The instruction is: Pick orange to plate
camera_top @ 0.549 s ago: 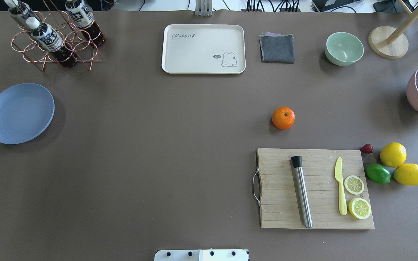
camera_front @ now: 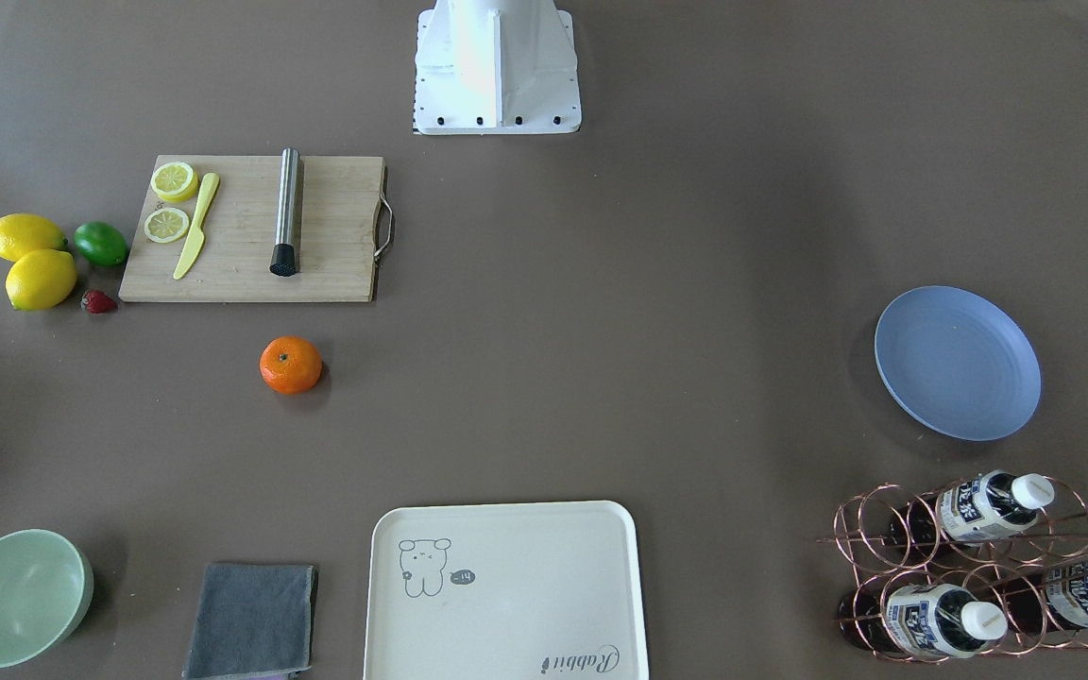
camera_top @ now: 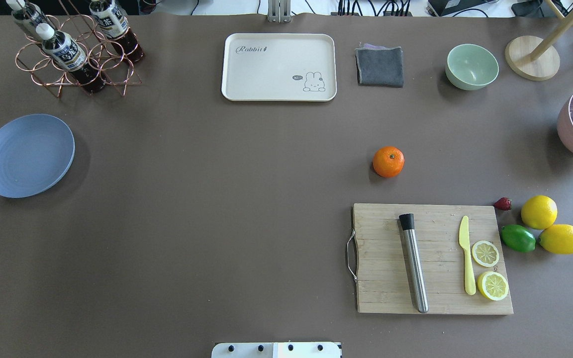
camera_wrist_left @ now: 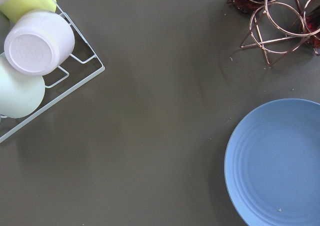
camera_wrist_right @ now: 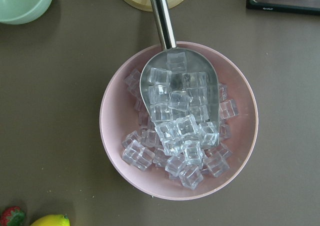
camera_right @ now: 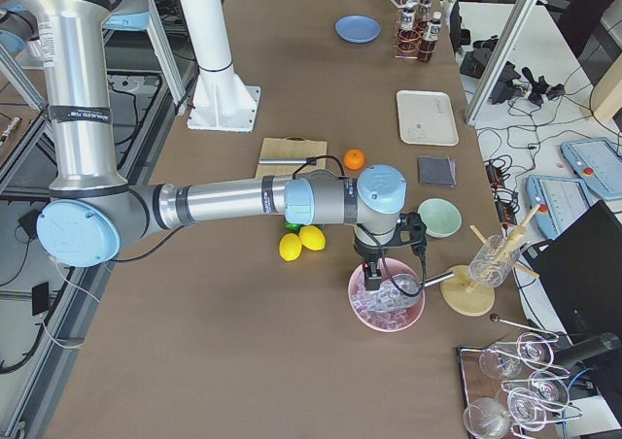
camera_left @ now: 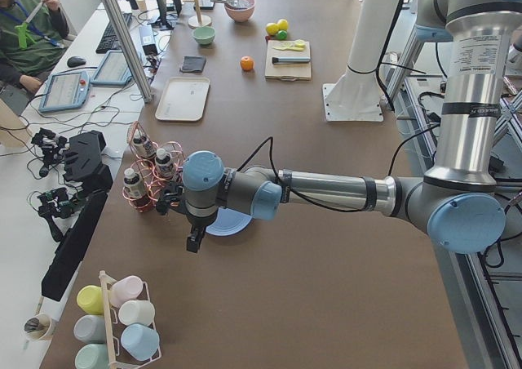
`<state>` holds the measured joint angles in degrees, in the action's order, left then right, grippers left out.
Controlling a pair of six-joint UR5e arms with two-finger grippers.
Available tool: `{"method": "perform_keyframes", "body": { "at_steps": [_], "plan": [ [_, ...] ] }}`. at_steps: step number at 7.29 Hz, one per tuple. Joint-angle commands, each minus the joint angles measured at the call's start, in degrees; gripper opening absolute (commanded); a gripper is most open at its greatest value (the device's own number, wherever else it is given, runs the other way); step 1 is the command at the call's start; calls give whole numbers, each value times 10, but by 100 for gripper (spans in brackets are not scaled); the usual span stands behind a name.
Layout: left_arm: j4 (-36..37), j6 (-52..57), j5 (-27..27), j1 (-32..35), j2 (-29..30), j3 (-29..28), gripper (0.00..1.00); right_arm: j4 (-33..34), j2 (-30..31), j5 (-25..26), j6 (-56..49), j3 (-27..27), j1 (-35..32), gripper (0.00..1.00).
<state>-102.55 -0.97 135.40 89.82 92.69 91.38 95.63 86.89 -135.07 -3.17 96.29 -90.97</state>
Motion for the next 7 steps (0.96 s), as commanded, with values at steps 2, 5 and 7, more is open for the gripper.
{"method": "perform_keyframes", "body": {
  "at_steps": [2,5,7],
  "plan": [
    [1,-1,-3,-3,-1,-1,98,1,2,-6,7,-1,0,100],
    [1,-2,-3,-3,-12,1,98,0,3,-2,39,-6,0,100],
    [0,-1,-3,-4,-13,2,98,0,16,-4,42,-8,0,100]
  ]
}}
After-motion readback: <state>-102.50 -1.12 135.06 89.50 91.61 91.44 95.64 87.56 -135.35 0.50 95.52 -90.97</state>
